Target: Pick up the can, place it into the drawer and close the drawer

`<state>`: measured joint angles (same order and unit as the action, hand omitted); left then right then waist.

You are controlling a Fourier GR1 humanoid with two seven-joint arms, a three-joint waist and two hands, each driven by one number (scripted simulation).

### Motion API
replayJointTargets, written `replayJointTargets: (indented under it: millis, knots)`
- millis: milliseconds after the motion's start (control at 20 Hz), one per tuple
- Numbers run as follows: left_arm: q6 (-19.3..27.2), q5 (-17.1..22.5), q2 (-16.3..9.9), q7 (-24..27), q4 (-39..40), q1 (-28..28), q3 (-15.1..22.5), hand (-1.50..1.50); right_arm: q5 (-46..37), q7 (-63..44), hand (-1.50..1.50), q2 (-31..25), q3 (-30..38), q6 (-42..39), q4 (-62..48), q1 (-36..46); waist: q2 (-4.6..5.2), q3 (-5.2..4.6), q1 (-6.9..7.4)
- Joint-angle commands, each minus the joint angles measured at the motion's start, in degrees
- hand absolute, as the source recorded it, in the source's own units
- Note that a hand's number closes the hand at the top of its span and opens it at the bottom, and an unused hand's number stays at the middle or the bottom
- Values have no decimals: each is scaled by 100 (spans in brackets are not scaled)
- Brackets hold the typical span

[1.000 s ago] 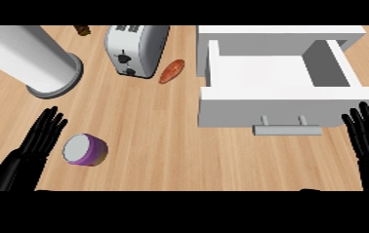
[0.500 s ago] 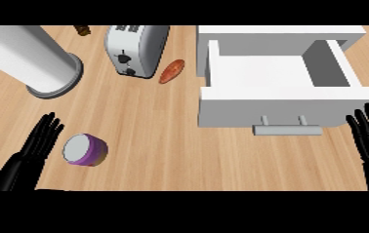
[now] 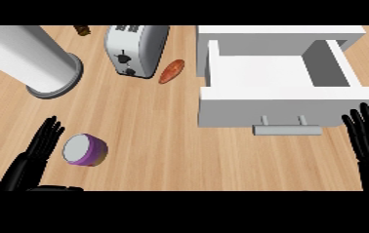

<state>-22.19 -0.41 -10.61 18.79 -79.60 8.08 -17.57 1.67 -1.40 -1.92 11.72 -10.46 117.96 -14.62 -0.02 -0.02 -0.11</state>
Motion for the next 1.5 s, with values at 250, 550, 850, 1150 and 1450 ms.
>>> replayJointTargets:
  millis: [250,550,850,1150,1450]
  knots:
    - [-120,-230,-365,1081,1529,-395,-202,-150,-32,-211,-150,-6,67,33,30,198,2,0,-1]
    - [155,-229,-22,774,1213,-203,-13,-150,281,-200,-150,-104,365,-194,152,78,-1,2,4]
    - [251,-328,-240,1186,2236,-758,-76,-150,59,97,-150,186,-196,-39,618,-571,-2,1,-18]
    - [288,-337,-363,1255,2970,-1366,-19,-150,-130,-149,-150,189,-80,12,410,-184,2,1,-17]
    - [260,-294,-522,1592,3320,-1314,-27,-150,-81,-441,-150,131,20,-25,293,221,2,1,-1]
